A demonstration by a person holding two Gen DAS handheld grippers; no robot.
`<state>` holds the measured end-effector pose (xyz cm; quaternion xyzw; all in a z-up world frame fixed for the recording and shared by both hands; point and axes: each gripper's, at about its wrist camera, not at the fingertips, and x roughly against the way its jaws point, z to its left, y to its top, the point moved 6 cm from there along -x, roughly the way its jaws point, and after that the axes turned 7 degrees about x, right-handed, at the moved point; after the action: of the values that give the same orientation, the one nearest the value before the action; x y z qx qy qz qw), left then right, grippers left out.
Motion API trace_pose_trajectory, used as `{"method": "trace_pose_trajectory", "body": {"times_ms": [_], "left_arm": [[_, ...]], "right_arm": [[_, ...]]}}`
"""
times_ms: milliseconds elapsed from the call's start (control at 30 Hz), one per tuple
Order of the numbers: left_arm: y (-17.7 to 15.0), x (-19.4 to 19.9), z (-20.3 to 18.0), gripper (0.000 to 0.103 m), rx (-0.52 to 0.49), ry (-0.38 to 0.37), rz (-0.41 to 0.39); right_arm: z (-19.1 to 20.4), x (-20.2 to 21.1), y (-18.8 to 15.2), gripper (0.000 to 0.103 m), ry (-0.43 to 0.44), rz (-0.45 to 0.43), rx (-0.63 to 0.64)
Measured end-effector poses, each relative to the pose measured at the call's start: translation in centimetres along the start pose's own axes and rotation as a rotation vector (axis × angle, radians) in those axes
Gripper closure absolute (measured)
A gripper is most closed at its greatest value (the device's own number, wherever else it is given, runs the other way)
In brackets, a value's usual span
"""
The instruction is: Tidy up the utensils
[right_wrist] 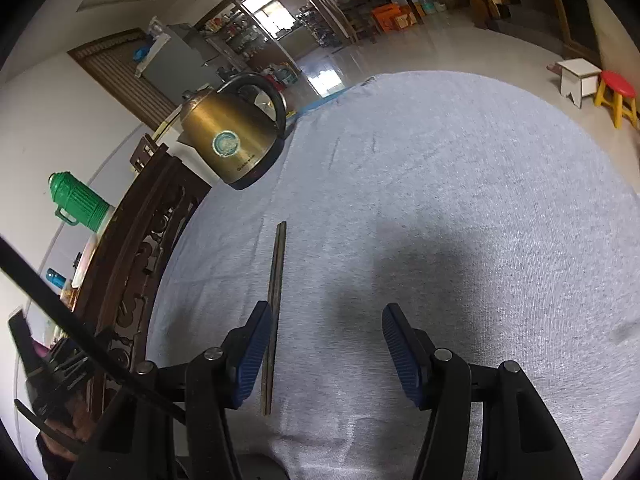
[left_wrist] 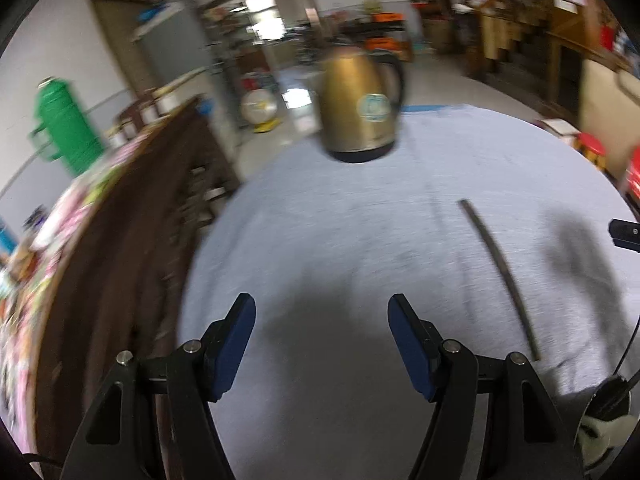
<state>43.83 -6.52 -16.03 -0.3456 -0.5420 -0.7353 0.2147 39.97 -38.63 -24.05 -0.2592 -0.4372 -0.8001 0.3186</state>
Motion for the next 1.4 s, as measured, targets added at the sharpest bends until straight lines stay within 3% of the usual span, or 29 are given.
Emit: {"method": "trace_pose_trajectory", "body": {"times_ms": [100, 233, 433, 900, 1233, 1400], "left_arm": [[1.5, -3.1, -3.0, 0.033, -0.056, -0.120, 0.046], [2.7, -6.9, -6.6, 0.034, -0.034, -0.231, 0.152], [4.2, -10.9, -10.9, 0.034, -0.019, -0.299, 0.187], [4.7, -16.7, -15.2, 0.034, -0.060, -0.265, 0.252], [4.9, -17.9, -14.4, 0.033, 0.010, -0.298, 0.284], [4.3, -18.3, -12.8, 0.032, 0.031, -0.257, 0.322]], "right_arm": [[-0.7, -0.1, -0.3, 0.042, 0.005, 0.002, -0.017], [-1.7, -0.2, -0.6, 0.042, 0.008, 0.008, -0.042], [-3.0, -0.2, -0.8, 0.042, 0.007, 0.014, -0.056], [-6.2, -0.7, -1.2, 0.042, 0.019, 0.026, -0.116], [-6.4, -1.1, -0.9, 0.042, 0.036, 0.026, -0.125], [-6.7, -1.2, -1.1, 0.042, 0.039, 0.027, -0.130]]}}
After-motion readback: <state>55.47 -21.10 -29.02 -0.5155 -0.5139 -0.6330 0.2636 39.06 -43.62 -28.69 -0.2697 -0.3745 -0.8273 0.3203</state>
